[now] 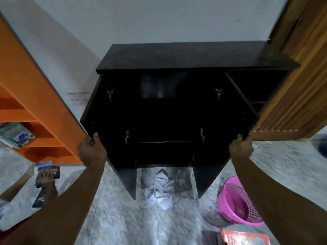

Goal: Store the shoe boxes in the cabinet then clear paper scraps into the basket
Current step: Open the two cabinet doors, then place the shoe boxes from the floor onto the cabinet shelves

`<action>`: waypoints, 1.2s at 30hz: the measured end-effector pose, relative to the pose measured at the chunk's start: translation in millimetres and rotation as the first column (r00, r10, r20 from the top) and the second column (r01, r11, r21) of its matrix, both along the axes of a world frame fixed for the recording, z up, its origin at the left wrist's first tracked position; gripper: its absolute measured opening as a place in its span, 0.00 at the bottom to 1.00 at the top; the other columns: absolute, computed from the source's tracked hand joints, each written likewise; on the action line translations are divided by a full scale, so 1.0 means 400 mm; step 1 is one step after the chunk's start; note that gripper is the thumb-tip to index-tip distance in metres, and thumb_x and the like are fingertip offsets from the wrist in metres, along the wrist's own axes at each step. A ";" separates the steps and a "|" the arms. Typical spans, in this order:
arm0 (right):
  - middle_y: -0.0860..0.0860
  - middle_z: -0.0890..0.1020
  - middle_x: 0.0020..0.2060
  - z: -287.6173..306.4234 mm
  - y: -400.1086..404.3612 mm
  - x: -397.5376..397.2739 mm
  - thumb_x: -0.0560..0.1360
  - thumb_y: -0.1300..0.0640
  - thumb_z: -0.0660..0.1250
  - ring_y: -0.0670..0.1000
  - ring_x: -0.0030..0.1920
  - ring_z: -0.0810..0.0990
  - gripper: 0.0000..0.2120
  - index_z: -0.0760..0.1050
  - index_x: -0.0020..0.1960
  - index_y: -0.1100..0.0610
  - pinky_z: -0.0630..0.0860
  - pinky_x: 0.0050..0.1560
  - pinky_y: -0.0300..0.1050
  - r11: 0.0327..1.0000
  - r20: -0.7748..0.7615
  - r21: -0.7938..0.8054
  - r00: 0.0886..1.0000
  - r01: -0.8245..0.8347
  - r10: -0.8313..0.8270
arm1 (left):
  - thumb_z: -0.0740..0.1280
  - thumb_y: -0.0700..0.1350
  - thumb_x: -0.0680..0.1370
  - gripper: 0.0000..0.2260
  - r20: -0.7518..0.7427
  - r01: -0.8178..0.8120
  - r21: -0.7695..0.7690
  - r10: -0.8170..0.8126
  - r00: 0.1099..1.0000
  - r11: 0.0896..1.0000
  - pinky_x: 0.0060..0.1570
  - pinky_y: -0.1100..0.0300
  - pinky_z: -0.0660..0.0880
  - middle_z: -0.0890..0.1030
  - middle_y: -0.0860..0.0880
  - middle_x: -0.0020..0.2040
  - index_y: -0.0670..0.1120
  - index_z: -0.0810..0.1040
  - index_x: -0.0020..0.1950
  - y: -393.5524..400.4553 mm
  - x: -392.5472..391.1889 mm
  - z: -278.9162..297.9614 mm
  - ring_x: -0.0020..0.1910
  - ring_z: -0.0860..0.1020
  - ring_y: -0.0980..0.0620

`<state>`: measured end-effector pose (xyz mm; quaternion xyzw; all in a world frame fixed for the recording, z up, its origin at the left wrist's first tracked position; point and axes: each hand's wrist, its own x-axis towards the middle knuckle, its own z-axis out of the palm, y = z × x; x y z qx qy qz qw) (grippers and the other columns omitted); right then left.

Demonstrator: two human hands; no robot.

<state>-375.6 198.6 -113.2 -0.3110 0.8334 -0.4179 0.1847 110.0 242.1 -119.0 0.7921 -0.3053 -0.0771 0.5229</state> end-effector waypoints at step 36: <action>0.61 0.85 0.54 -0.236 0.430 -0.058 0.80 0.52 0.69 0.62 0.56 0.82 0.11 0.79 0.56 0.59 0.78 0.60 0.58 0.870 0.299 0.041 0.824 0.492 -0.481 | 0.69 0.37 0.81 0.05 -0.472 0.955 0.297 -0.867 0.159 0.013 0.33 0.64 0.75 0.82 0.45 0.41 0.43 0.80 0.56 -0.115 -0.663 -0.223 0.41 0.80 0.46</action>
